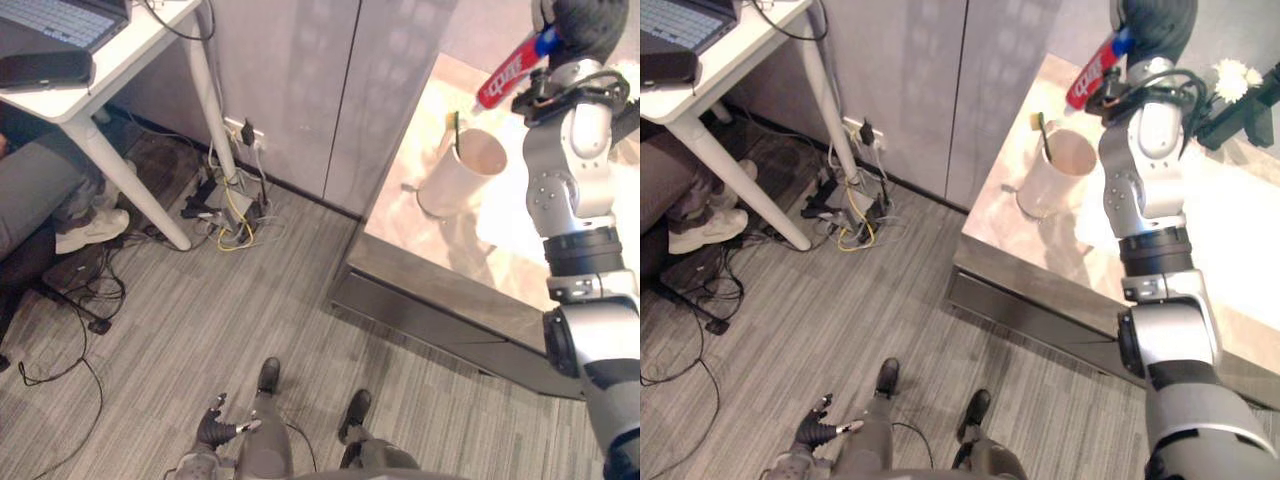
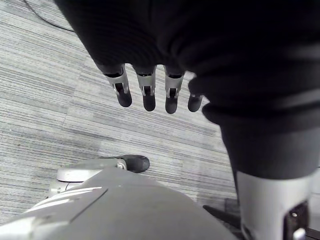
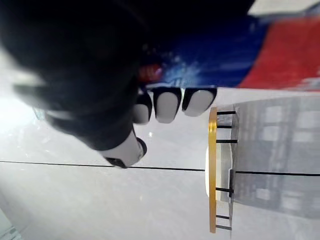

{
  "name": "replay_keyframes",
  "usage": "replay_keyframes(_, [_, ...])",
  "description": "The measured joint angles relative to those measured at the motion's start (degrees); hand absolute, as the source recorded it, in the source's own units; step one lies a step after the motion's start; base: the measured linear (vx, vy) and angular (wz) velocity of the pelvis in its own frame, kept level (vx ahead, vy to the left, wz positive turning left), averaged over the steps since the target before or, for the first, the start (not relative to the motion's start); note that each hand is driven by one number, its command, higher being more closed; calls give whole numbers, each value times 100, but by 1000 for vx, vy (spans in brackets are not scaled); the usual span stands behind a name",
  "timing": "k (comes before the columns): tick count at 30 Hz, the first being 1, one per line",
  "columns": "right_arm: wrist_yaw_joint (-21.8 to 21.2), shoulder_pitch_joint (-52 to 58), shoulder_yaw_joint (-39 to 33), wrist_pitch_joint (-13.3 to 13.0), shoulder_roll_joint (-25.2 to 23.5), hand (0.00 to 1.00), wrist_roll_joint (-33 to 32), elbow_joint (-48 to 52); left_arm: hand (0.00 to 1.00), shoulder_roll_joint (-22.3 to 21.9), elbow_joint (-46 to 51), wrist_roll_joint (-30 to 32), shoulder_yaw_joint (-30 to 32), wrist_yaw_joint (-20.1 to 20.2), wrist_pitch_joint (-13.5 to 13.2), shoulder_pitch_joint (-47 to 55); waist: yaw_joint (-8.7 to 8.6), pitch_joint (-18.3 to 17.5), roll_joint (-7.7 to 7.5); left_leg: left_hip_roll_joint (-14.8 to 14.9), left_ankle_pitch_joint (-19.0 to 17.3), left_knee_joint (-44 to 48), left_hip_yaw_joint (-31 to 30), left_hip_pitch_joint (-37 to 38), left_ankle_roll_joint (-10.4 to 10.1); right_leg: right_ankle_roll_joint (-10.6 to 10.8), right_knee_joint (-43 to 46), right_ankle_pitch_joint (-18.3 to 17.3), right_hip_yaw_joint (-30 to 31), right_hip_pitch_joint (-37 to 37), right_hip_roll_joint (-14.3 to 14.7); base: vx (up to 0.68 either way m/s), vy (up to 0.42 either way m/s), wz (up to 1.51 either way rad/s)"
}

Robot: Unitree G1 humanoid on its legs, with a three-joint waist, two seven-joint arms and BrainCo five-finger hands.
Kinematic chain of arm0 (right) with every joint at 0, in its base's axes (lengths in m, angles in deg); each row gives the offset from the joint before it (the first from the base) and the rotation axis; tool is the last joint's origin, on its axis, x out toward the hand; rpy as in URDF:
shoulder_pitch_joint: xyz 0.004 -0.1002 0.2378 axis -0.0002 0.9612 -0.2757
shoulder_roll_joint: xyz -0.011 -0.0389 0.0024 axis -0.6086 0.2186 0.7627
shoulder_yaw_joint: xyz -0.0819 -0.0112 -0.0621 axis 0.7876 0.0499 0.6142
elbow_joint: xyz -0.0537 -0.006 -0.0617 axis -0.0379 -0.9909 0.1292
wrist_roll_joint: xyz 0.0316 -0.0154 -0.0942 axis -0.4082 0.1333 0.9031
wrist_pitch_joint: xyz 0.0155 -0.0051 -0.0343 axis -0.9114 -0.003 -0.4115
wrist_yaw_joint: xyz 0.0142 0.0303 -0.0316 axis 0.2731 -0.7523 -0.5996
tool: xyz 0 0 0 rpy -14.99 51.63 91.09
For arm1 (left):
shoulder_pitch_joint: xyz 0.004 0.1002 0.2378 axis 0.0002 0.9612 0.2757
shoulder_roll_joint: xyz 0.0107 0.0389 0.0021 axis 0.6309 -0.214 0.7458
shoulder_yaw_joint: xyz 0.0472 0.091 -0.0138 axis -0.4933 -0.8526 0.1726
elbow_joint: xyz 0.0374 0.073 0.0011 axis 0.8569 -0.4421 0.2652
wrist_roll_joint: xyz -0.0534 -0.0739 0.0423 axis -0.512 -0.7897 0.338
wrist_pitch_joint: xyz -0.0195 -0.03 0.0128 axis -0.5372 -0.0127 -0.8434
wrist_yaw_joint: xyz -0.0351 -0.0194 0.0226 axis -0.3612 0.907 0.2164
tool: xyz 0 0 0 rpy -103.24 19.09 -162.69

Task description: Organize washtable

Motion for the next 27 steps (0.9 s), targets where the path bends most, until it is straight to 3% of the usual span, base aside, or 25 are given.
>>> replay_keyframes(27, [-2, 265, -154, 0, -79, 100, 163, 19, 0, -25, 120, -1, 45, -3, -24, 27, 7, 171, 22, -15, -14, 0, -8, -10, 21, 16, 73, -36, -2, -36, -23, 0, 0, 0])
